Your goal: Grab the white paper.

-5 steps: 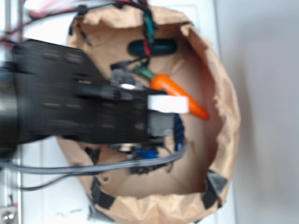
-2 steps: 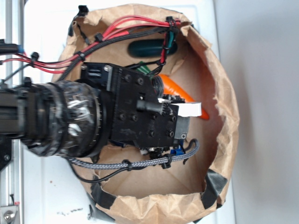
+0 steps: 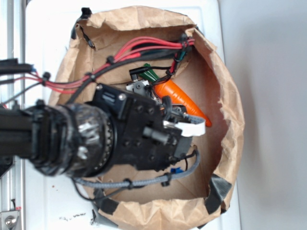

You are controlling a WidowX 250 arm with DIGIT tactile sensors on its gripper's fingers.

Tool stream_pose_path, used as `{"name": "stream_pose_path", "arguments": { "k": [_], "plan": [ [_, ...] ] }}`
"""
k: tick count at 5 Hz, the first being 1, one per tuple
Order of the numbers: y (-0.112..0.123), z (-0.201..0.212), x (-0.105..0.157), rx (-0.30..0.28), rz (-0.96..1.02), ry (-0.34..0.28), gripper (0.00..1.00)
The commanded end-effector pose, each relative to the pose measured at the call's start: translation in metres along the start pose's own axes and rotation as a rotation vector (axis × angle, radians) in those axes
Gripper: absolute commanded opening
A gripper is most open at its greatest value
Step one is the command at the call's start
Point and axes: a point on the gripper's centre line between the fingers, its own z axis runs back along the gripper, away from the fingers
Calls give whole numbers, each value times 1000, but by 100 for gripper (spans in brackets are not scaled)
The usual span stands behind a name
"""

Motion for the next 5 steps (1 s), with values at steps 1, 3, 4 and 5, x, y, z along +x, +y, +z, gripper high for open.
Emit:
{"name": "stream_pose_path", "arguments": {
  "k": [1,3,4,5],
  "plan": [
    [9,5,1,-31,27,-29,0],
    [11,8,5,-42,50,-51,0],
    [14,12,7,-56,58,-52,0],
    [14,13,7,-55,62,-57,0]
  ]
}}
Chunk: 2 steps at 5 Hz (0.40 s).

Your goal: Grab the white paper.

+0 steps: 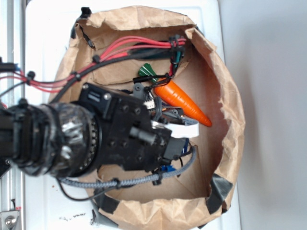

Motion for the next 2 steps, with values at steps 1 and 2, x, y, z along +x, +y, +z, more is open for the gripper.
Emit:
{"name": "stream_pose_path", "arguments": {
  "k": [1,2],
  "plan": [
    [11,19,10,-18,0,-30,0],
    [14,68,19,-110,24,1,0]
  ]
}}
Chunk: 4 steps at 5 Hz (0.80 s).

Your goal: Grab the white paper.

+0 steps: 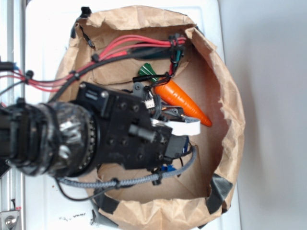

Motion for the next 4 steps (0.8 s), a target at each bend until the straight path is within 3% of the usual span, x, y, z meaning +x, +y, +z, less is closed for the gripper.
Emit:
{"name": "stream_pose_path", "arguments": {
  "k": [1,2,3,4],
  "plan": [
    [13,110,26,-168,16,-15,0],
    [18,137,30,-226,-3,-6,0],
    [20,148,31,-245,-15,-14,0],
    [21,147,32,-232,-25,-4,21]
  ]
}}
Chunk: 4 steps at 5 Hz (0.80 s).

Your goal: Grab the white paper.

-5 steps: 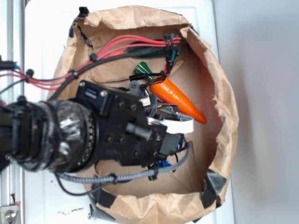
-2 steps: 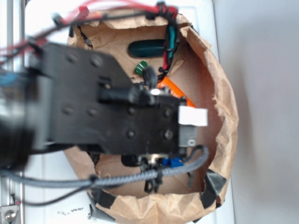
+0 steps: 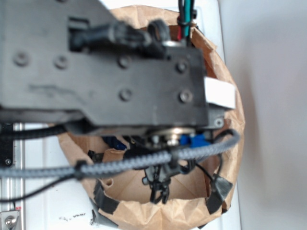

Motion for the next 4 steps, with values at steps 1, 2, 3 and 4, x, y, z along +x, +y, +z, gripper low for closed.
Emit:
{"name": "stream_pose_path", "arguments": {
  "k": [1,2,3,4],
  "plan": [
    [18,8,14,32,-86,-96,100],
    [24,-26,21,25,-106,-65,100],
    [30,-51,23,63,-27,-19,100],
    [37,-64,21,72,-5,-22,100]
  ]
}}
